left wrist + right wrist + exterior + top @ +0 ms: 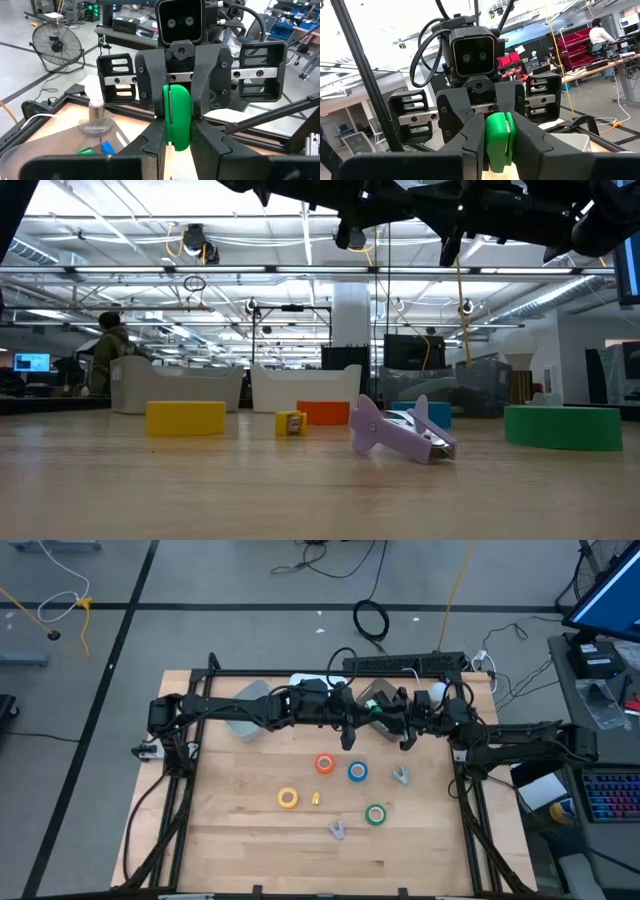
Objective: Pick and place Stapler, Stapler remover, tape
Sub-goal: Put the small green stapler into the black bin
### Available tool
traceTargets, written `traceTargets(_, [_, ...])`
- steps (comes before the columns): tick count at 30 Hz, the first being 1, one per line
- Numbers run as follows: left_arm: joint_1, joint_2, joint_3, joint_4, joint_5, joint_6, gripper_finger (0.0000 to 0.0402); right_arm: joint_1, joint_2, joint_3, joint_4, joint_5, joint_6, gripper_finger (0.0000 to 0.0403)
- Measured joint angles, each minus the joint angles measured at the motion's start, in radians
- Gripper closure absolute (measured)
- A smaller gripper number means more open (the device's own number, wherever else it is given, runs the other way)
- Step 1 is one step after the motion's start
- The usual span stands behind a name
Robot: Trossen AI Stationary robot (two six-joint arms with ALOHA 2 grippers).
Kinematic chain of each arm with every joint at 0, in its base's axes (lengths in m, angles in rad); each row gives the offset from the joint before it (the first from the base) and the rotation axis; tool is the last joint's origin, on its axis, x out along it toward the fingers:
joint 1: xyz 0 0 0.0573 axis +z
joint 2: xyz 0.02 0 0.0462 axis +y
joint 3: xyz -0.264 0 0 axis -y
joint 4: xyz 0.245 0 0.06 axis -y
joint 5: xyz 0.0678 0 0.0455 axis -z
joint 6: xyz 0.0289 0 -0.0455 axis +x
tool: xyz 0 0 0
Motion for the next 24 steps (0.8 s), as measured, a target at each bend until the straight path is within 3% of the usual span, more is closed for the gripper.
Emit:
traceTargets(12, [-0.002,0.000,0.000,0.000,-0.005,-0.010,0.0322,0.000,0.001,0.000,0.003,0.012,0.024,0.0341])
traceTargets(20, [-0.004,0.000,0.000,-0.023,0.000,-0.042,0.0231,-0.001,0.001,-0.002,-0.005,0.021,0.020,0.0343])
traceTargets(24, [-0.004,0.000,0.001,-0.035,0.055,-0.085,0.0184,-0.001,0.001,-0.002,-0.007,0.028,0.018,0.0343])
